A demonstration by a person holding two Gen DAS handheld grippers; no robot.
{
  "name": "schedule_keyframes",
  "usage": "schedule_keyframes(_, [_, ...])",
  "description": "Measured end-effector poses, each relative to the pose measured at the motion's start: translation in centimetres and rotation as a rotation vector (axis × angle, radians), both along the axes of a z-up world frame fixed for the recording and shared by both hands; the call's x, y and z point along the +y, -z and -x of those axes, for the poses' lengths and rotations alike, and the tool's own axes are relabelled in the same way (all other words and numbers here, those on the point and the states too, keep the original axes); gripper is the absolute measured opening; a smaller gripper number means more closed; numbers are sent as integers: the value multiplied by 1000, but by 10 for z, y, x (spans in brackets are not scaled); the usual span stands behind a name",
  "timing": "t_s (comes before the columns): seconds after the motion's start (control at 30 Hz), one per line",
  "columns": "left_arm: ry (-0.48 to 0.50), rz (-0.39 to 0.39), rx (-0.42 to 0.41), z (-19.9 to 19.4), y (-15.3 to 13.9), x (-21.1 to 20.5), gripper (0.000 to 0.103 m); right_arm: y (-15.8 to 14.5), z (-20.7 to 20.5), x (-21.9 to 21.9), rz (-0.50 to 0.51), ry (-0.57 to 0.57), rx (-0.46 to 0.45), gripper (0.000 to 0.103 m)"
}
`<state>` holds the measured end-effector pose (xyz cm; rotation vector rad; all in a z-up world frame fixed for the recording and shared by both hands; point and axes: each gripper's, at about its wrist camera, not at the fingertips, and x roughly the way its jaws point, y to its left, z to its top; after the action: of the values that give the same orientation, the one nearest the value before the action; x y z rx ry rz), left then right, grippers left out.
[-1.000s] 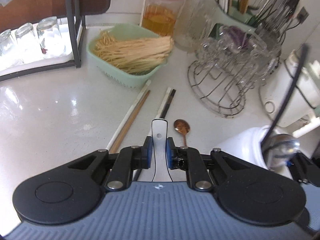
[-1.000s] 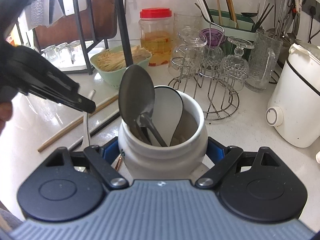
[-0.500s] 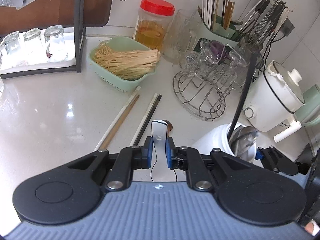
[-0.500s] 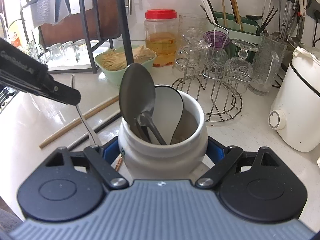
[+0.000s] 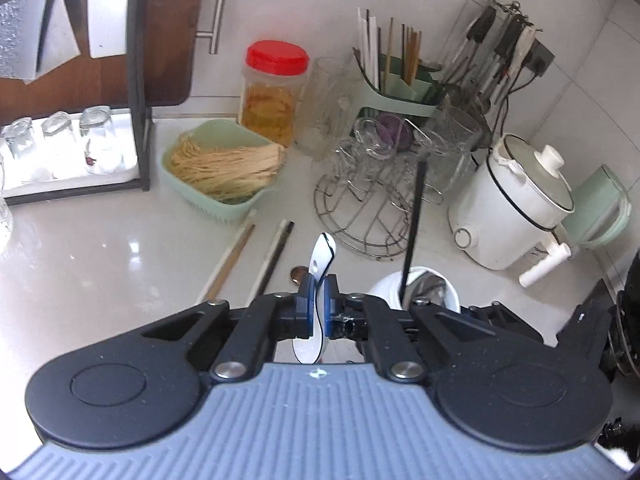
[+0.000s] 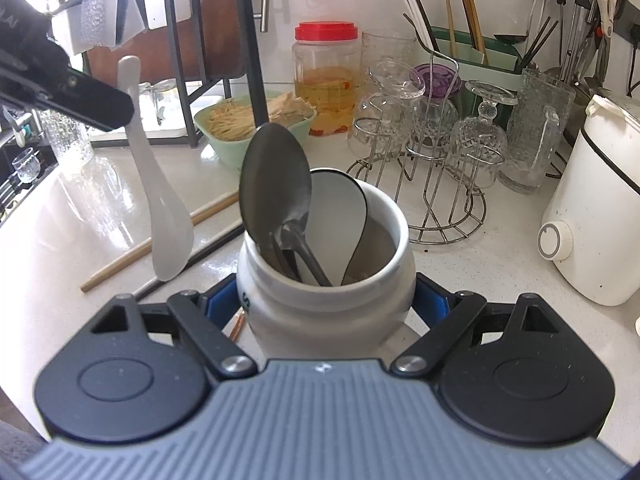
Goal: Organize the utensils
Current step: 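Lower the white spoon into the jar and open the left tool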
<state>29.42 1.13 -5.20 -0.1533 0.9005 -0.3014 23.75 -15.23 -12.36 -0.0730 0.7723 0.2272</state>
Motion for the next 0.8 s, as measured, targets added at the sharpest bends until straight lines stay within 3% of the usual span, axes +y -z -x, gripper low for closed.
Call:
schedule_keyframes(0.17, [6, 11, -14, 4, -14, -5, 4, 0, 0, 0, 2, -4, 2, 91])
schedule_keyframes(0.6, [92, 28, -156, 14, -99, -27, 4, 0, 1, -1, -2, -2, 0, 91])
schedule_keyframes(0.8, [153, 32, -184, 15, -112, -49, 4, 1, 2, -1, -7, 2, -4, 91])
